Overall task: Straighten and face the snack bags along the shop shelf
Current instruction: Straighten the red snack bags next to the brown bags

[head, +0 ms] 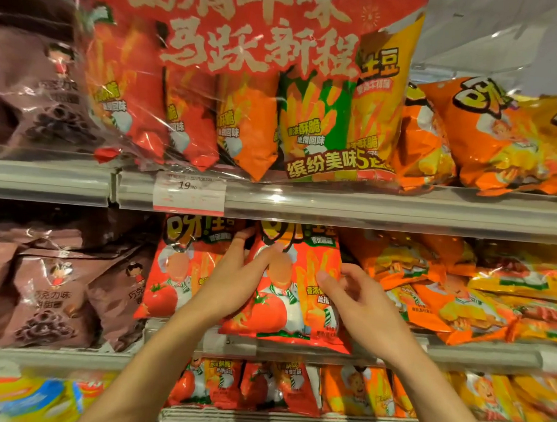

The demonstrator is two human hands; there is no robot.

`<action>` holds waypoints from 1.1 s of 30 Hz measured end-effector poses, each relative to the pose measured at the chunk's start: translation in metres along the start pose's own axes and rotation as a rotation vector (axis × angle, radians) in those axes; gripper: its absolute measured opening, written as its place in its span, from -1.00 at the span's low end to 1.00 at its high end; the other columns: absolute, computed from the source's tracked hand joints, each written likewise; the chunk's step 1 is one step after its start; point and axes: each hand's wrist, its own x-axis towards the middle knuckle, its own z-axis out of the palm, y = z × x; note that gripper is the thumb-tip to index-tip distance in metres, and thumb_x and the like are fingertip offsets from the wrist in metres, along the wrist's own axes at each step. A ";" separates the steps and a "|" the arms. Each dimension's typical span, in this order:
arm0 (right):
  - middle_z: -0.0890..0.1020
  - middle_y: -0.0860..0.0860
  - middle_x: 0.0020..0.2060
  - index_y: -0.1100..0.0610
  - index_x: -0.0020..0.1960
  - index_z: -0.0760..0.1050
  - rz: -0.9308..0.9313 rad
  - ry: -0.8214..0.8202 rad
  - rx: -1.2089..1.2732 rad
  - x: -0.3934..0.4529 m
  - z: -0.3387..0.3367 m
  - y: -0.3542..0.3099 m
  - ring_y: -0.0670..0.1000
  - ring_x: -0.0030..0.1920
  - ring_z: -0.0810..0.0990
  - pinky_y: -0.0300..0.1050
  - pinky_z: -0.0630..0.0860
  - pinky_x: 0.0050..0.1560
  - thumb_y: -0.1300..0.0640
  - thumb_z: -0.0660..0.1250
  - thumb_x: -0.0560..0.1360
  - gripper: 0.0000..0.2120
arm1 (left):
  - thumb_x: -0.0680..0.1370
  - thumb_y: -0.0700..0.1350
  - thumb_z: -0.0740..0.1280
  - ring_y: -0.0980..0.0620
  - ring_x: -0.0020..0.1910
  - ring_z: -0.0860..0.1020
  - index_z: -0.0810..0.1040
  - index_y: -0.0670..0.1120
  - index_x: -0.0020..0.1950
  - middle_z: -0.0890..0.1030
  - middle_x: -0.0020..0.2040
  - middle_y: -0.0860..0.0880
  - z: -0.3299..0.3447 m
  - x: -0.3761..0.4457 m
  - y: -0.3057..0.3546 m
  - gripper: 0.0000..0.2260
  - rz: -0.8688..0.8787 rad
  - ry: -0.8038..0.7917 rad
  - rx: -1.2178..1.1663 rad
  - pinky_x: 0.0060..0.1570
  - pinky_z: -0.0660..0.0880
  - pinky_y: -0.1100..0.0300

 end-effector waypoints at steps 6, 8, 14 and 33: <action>0.68 -0.19 -0.09 -0.08 0.21 0.55 0.006 0.058 -0.129 0.018 0.020 -0.015 -0.25 -0.05 0.62 -0.33 0.47 -0.07 -0.35 0.13 0.54 -0.54 | 0.36 0.41 0.35 0.31 0.21 0.54 0.46 0.39 0.21 0.61 0.15 0.32 -0.042 -0.018 -0.023 -0.56 0.025 0.133 -0.110 0.23 0.43 0.09; 0.62 -0.05 0.18 0.05 0.37 0.49 0.006 0.088 -0.336 0.033 0.033 -0.013 -0.10 0.16 0.59 -0.20 0.50 0.16 -0.28 0.17 0.59 -0.48 | 0.38 0.38 0.36 0.34 0.13 0.57 0.49 0.40 0.16 0.63 0.11 0.36 -0.062 -0.024 -0.028 -0.63 0.042 0.173 -0.106 0.20 0.45 0.10; 0.22 0.24 0.54 0.16 0.59 0.09 0.296 -0.130 -0.662 0.072 0.071 -0.011 0.31 0.48 0.29 0.21 0.28 0.45 -0.54 0.04 0.45 -0.01 | 0.33 0.40 0.37 0.16 0.13 0.64 0.44 0.39 0.25 0.64 0.19 0.16 -0.103 -0.036 -0.040 -0.50 0.021 0.234 -0.087 0.23 0.52 -0.01; 0.42 0.24 0.24 0.27 0.25 0.50 -0.098 0.257 -0.531 0.093 0.095 0.005 0.27 0.24 0.44 0.03 0.45 0.23 -0.03 0.40 0.52 -0.55 | 0.35 0.47 0.33 0.40 0.09 0.58 0.34 0.37 0.41 0.61 0.13 0.34 -0.123 -0.045 -0.044 -0.35 0.063 0.177 -0.012 0.03 0.45 0.28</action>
